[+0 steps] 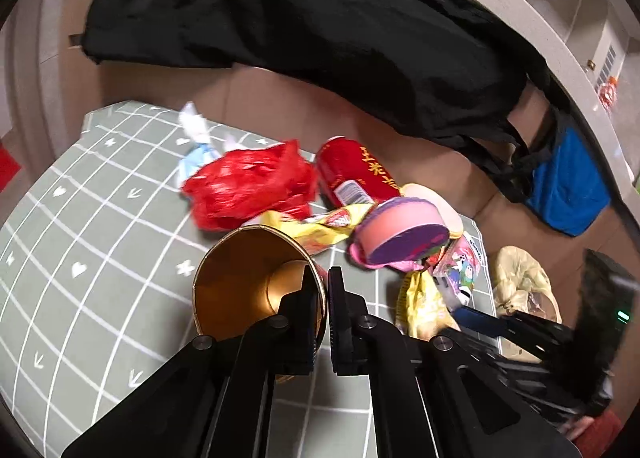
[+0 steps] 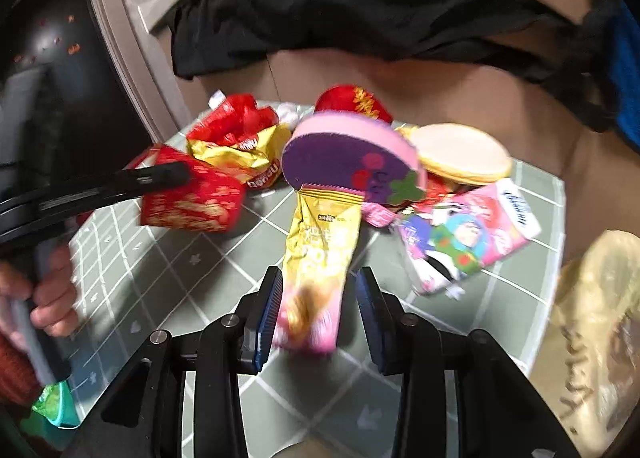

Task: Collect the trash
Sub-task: 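Grasp the red paper cup with the left tool while the right grasps a yellow wrapper, then carry the red cup and yellow wrapper into the trash bin and release both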

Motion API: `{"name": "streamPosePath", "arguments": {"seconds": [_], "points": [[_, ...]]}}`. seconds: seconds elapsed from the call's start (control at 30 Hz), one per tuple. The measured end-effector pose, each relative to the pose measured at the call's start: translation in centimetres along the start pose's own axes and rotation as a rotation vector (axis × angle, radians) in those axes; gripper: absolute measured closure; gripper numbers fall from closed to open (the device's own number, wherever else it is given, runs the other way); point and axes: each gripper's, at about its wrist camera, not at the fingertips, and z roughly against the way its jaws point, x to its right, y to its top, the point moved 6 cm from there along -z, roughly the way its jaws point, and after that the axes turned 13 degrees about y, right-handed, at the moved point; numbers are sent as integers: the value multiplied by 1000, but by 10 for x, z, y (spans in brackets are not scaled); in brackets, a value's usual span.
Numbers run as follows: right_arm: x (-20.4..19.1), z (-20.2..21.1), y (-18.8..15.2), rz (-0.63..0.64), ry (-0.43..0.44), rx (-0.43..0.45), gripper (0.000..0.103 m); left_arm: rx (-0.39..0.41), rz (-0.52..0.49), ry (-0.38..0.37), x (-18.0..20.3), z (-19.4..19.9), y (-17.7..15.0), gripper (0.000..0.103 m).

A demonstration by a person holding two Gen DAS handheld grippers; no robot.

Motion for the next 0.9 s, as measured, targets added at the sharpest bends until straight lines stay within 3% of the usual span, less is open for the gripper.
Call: {"name": "streamPosePath", "arguments": {"seconds": [0.13, 0.2, 0.23, 0.3, 0.43, 0.6, 0.73, 0.9], "points": [[8, -26, 7, -25, -50, -51, 67, 32, 19, 40, -15, 13, -3, 98], [9, -34, 8, -53, -21, -72, 78, 41, 29, 52, -23, 21, -4, 98], [7, -33, 8, -60, 7, -70, 90, 47, 30, 56, -23, 23, -4, 98], [3, -28, 10, -49, 27, -69, 96, 69, 30, 65, -25, 31, -3, 98], [-14, -2, 18, -5, 33, -20, 100, 114, 24, 62, -19, 49, 5, 98], [-21, 52, 44, 36, -11, 107, 100, 208, -38, 77, 7, 82, 22, 98], [-11, 98, 61, 48, -53, 198, 100, 277, -91, 70, 40, 107, 34, 98], [13, 164, 71, 53, -136, 319, 100, 323, -133, 2, 97, 124, 42, 98]]}}
